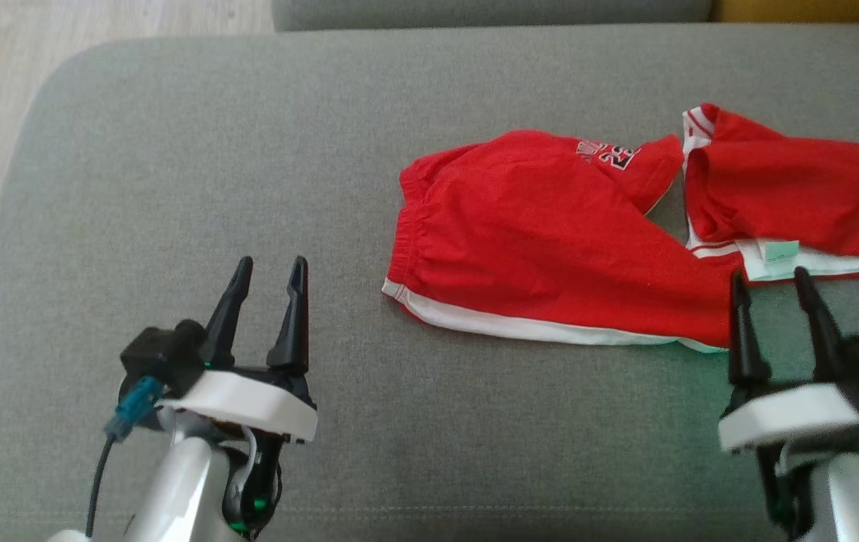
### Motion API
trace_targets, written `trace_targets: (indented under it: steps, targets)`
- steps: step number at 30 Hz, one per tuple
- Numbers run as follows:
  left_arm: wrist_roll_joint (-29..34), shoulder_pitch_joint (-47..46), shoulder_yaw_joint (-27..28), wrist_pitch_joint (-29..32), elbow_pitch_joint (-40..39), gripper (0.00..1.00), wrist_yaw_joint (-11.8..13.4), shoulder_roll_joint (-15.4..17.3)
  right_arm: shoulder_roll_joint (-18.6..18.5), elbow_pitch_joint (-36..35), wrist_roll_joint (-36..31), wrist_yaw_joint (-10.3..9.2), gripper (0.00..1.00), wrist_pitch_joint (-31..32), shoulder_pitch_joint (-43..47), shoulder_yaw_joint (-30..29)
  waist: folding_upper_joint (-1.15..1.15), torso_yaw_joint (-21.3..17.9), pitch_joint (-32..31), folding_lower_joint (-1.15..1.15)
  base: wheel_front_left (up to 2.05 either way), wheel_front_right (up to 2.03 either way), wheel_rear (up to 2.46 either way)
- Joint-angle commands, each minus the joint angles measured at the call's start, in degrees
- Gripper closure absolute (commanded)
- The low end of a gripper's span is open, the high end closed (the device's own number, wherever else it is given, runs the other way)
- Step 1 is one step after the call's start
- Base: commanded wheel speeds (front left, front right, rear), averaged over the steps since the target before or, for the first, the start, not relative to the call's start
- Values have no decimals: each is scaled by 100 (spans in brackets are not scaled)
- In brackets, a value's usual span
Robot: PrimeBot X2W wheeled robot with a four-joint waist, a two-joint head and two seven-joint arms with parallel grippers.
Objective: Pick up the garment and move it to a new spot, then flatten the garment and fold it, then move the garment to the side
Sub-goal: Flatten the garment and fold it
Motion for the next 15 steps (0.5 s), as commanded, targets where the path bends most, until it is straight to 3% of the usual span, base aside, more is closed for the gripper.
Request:
trace_targets:
  steps: [1,7,15]
  targets:
    - [22,-62,167,-34,-162,0,-3,54,-29,-200,71,37,0,-108,119,185,0,-8,-60,0,0,0,0]
    - [-30,48,66,-34,-230,0,45,50,-29,-179,420,37,0,-460,602,299,0,-6,-141,0,0,0,0]
    - [-75,60,-48,-34,-296,0,83,48,-29,518,733,37,0,-432,451,92,0,33,-46,0,0,0,0]
